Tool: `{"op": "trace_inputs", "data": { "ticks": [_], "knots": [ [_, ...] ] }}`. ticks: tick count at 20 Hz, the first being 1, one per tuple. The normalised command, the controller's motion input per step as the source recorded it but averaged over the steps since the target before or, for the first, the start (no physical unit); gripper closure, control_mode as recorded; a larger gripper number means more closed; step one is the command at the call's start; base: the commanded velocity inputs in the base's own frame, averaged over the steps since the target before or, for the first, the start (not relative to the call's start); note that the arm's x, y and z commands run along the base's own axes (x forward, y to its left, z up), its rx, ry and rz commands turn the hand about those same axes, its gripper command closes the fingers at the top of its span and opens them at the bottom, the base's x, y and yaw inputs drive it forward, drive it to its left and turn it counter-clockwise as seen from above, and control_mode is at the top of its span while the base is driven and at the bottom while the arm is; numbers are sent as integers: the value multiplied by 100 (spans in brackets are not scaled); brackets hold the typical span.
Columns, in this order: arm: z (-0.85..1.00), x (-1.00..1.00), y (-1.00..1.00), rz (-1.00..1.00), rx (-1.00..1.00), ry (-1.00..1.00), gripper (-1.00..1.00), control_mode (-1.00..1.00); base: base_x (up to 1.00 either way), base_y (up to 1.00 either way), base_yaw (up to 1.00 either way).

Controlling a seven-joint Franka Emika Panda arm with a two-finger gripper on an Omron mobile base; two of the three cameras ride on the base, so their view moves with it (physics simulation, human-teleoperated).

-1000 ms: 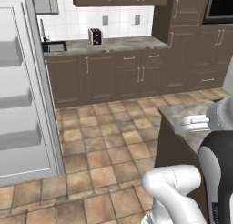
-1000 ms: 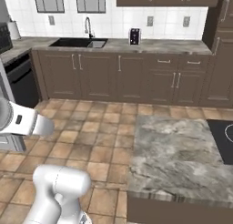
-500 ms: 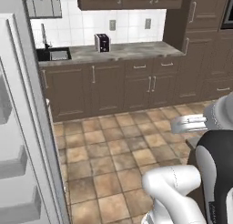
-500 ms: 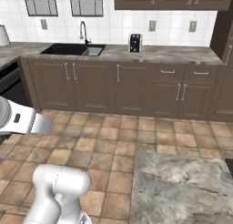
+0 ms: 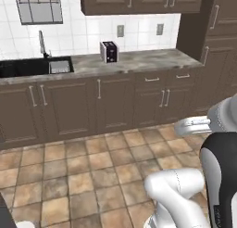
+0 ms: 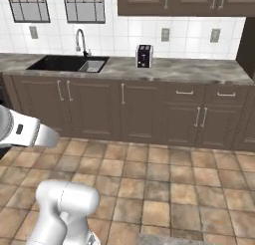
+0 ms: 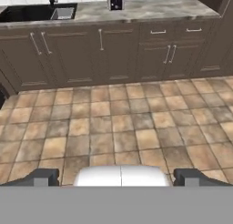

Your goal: Place the ketchup and ketchup from the counter to the top shelf of the fridge. If the existing items in the fridge are on the top shelf, move them to other shelves.

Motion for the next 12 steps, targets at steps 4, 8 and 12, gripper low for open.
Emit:
{"op": "trace_inputs", "data": {
  "ticks": [4, 8, 12],
  "knots": [
    [0, 0, 0, 0, 0, 0, -100, 100, 100, 6, 0],
    [0, 0, 0, 0, 0, 0, -100, 100, 100, 18, 0],
    [0, 0, 0, 0, 0, 0, -100, 100, 100, 26, 34]
  ]
}}
